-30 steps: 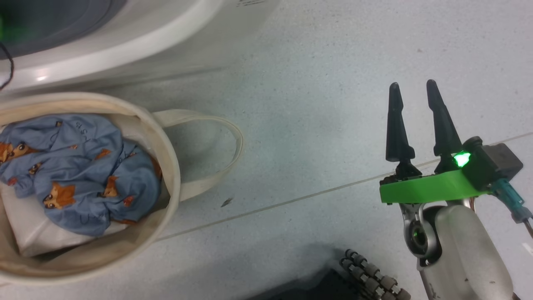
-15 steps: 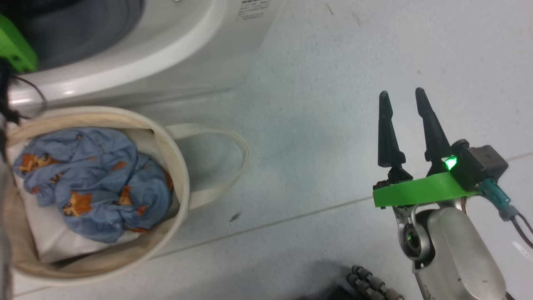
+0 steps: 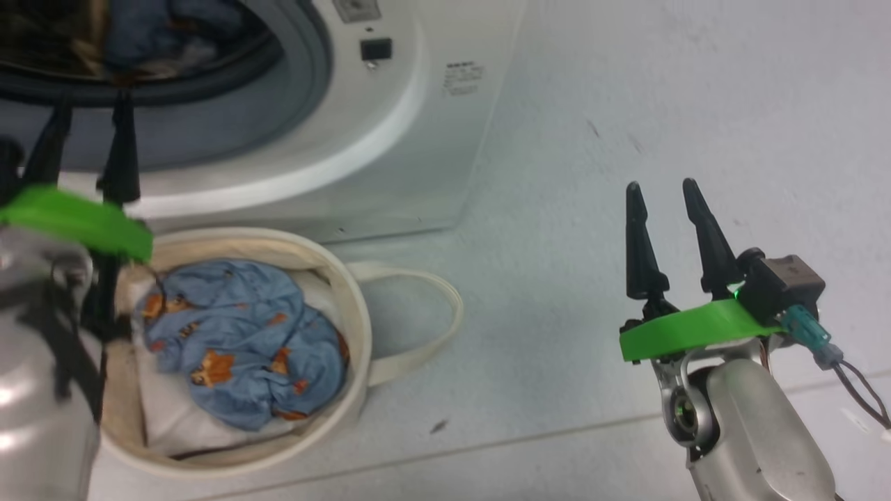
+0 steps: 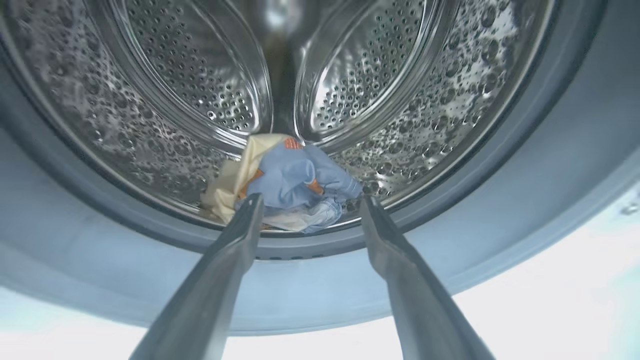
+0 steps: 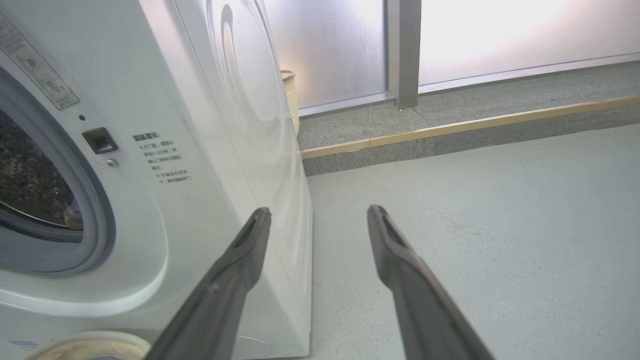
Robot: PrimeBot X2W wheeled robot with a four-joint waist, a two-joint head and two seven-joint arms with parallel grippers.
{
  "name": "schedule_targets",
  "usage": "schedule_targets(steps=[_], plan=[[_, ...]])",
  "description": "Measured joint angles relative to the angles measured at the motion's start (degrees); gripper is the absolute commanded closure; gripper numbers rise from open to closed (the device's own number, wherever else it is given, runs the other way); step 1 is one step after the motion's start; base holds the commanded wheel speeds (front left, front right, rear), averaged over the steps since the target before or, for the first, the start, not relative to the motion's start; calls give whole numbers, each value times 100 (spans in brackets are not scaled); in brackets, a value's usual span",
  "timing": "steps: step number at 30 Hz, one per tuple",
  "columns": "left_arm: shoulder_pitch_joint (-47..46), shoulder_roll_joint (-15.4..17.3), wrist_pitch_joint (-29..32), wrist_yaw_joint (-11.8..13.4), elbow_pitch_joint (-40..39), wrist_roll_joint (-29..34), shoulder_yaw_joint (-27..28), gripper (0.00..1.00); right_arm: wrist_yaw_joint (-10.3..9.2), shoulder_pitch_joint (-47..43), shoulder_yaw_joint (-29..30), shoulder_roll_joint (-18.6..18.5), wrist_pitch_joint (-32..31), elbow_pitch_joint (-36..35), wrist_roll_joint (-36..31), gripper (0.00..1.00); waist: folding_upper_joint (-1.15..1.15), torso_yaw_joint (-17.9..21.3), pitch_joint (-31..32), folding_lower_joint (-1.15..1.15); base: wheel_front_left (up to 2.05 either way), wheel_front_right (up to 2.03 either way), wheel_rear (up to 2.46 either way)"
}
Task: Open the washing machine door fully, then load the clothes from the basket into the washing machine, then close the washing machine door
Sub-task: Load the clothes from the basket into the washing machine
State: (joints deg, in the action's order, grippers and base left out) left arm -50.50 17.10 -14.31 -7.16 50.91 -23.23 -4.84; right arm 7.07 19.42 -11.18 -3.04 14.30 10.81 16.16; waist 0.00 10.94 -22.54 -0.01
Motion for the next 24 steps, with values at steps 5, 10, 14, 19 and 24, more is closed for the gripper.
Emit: schedule_targets(steps=[5,10,14,19,24], plan=[[1407,-44,-1,0,-1176,2,409,0,0,-175,86,-78,0,159,0,0,0,-210,448,0,0,0,0],[2297,-244,-1,0,-1833,218,688,0,0,-320,236,-192,-1,264,-2,0,0,-430,848,0,0,0,0],[2594,-328,-1,0,-2042,370,900,0,0,-331,233,-271,-1,282,-2,0,0,-581,1120,0,0,0,0],[2910,-416,-1,0,-2062,457,1149,0,0,-343,183,-312,0,254,9,0,0,-706,1356,2,0,0,0],[2947,-548,-1,0,-2116,508,1157,0,0,-443,142,-375,-1,272,68,0,0,-753,1491,2,0,0,0]])
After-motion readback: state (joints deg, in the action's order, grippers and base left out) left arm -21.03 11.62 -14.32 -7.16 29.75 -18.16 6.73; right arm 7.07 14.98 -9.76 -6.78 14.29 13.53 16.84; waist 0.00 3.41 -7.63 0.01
